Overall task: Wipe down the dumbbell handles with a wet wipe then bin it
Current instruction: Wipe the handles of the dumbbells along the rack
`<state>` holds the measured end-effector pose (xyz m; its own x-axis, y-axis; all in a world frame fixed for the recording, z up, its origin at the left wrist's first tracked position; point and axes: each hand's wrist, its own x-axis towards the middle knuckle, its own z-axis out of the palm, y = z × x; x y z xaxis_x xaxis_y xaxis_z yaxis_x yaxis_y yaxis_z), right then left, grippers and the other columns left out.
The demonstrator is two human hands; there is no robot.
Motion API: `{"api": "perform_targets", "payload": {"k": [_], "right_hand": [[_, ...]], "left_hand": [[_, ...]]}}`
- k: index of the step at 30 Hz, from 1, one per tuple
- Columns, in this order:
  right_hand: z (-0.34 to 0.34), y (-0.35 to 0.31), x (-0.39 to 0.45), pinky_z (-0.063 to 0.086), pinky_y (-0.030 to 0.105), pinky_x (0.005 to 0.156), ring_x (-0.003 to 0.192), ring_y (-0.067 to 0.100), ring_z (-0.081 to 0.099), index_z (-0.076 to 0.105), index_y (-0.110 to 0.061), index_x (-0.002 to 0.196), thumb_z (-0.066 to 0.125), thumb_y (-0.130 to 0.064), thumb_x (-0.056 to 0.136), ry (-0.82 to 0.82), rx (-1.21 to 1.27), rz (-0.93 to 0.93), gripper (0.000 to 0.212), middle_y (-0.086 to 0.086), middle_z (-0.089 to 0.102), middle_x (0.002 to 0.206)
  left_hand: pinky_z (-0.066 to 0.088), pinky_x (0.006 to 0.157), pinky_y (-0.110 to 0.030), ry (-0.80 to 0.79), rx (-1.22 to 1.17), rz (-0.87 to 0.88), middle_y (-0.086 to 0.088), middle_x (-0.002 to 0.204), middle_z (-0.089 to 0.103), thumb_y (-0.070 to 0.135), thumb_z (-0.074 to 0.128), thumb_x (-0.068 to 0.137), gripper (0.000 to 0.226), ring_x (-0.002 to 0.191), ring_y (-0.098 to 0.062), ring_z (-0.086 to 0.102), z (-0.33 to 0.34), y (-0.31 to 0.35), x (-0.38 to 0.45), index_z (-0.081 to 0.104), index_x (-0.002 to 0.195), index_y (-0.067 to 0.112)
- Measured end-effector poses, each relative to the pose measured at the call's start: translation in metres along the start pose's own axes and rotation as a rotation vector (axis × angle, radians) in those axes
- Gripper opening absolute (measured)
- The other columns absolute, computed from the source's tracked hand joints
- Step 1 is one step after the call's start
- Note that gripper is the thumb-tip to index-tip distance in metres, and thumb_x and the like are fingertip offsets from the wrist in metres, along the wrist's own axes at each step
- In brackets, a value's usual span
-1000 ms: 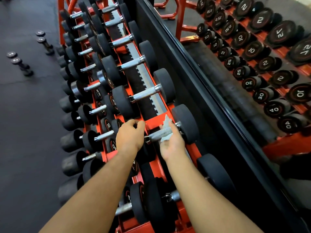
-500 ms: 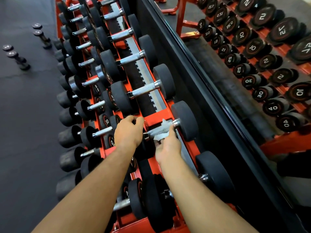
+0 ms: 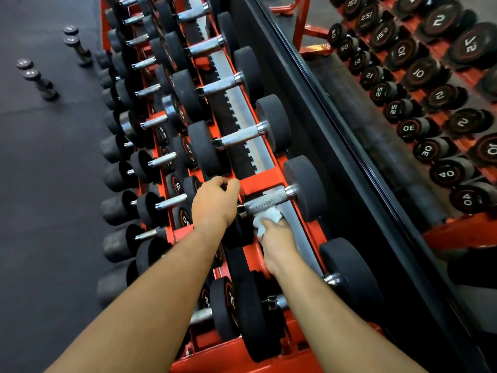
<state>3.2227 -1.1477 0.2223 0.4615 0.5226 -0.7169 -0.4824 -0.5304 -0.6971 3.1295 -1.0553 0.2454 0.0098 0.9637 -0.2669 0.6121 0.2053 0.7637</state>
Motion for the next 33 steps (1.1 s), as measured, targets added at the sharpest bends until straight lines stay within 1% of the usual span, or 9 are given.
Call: {"api": "perform_targets", "payload": {"k": [4, 7, 11, 16, 19, 22, 25, 28, 33], "right_hand": [[0.006, -0.01, -0.016, 0.046, 0.014, 0.054, 0.069, 0.011, 0.056, 0.059, -0.019, 0.089, 0.047, -0.002, 0.097, -0.12, -0.277, -0.048, 0.022, 0.0, 0.063, 0.078], [0.005, -0.02, -0.027, 0.051, 0.026, 0.07, 0.079, 0.014, 0.062, 0.063, -0.022, 0.088, 0.05, -0.009, 0.098, -0.234, -0.432, -0.061, 0.021, 0.0, 0.069, 0.087], [-0.014, -0.04, -0.039, 0.045, 0.023, 0.069, 0.076, 0.009, 0.057, 0.065, -0.024, 0.077, 0.05, -0.017, 0.099, -0.348, -0.702, -0.198, 0.027, -0.006, 0.065, 0.078], [-0.012, -0.069, -0.02, 0.049, 0.04, 0.094, 0.112, 0.022, 0.058, 0.054, -0.022, 0.14, 0.051, -0.006, 0.095, 0.008, -1.113, -0.946, 0.048, 0.0, 0.065, 0.118], [0.002, -0.044, -0.002, 0.011, 0.063, 0.12, 0.152, 0.022, 0.019, 0.034, -0.023, 0.153, 0.048, 0.001, 0.089, -0.141, -1.629, -1.083, 0.07, -0.001, 0.039, 0.157], [-0.008, -0.011, 0.005, -0.018, 0.054, 0.116, 0.154, 0.014, -0.003, 0.02, -0.021, 0.159, 0.041, -0.004, 0.094, -0.149, -1.768, -1.068, 0.071, -0.003, 0.017, 0.167], [-0.026, -0.003, -0.009, -0.008, 0.052, 0.121, 0.154, 0.014, 0.003, 0.026, -0.019, 0.157, 0.037, -0.002, 0.093, -0.148, -1.805, -1.126, 0.067, -0.002, 0.022, 0.165], [-0.041, -0.007, -0.023, 0.012, 0.05, 0.123, 0.154, 0.015, 0.01, 0.035, -0.022, 0.153, 0.037, -0.002, 0.094, -0.216, -1.816, -1.108, 0.062, -0.004, 0.028, 0.163], [-0.078, -0.003, -0.063, 0.028, 0.041, 0.121, 0.15, 0.019, 0.027, 0.044, -0.016, 0.15, 0.045, 0.011, 0.086, -0.2, -1.35, -1.039, 0.069, 0.003, 0.036, 0.159]], "left_hand": [[0.041, 0.067, -0.031, -0.005, -0.001, 0.0, 0.013, 0.079, 0.062, 0.044, 0.048, 0.092, 0.023, 0.079, -0.012, 0.058, 0.0, 0.001, 0.0, 0.066, 0.091, 0.031], [0.044, 0.07, -0.033, -0.003, -0.004, -0.001, 0.011, 0.08, 0.064, 0.046, 0.048, 0.091, 0.026, 0.082, -0.015, 0.06, 0.001, 0.0, -0.001, 0.068, 0.092, 0.03], [0.045, 0.069, -0.032, -0.008, -0.001, -0.009, 0.011, 0.08, 0.064, 0.046, 0.047, 0.092, 0.028, 0.083, -0.016, 0.061, 0.001, -0.001, 0.001, 0.069, 0.094, 0.028], [0.049, 0.072, -0.035, -0.01, 0.005, -0.009, 0.004, 0.084, 0.068, 0.048, 0.046, 0.09, 0.032, 0.087, -0.023, 0.064, 0.0, -0.003, 0.002, 0.068, 0.091, 0.025], [0.046, 0.08, -0.037, 0.013, 0.014, 0.0, -0.002, 0.104, 0.07, 0.05, 0.044, 0.094, 0.038, 0.1, -0.027, 0.062, 0.001, -0.006, 0.002, 0.066, 0.11, 0.023], [0.042, 0.081, -0.037, 0.019, 0.013, -0.013, -0.003, 0.112, 0.067, 0.049, 0.043, 0.095, 0.043, 0.106, -0.027, 0.06, 0.001, -0.007, 0.002, 0.06, 0.123, 0.023], [0.04, 0.079, -0.036, 0.0, 0.009, -0.009, 0.0, 0.106, 0.064, 0.048, 0.042, 0.095, 0.043, 0.106, -0.027, 0.06, 0.0, -0.005, -0.001, 0.059, 0.125, 0.021], [0.04, 0.084, -0.038, -0.046, 0.062, 0.009, -0.007, 0.127, 0.061, 0.05, 0.042, 0.095, 0.054, 0.117, -0.032, 0.058, -0.003, -0.004, -0.004, 0.049, 0.138, 0.017], [0.029, 0.119, -0.051, -0.11, 0.119, 0.06, -0.01, 0.168, 0.015, 0.062, 0.044, 0.1, 0.077, 0.152, -0.032, 0.025, -0.012, -0.013, -0.03, 0.028, 0.157, 0.013]]}}
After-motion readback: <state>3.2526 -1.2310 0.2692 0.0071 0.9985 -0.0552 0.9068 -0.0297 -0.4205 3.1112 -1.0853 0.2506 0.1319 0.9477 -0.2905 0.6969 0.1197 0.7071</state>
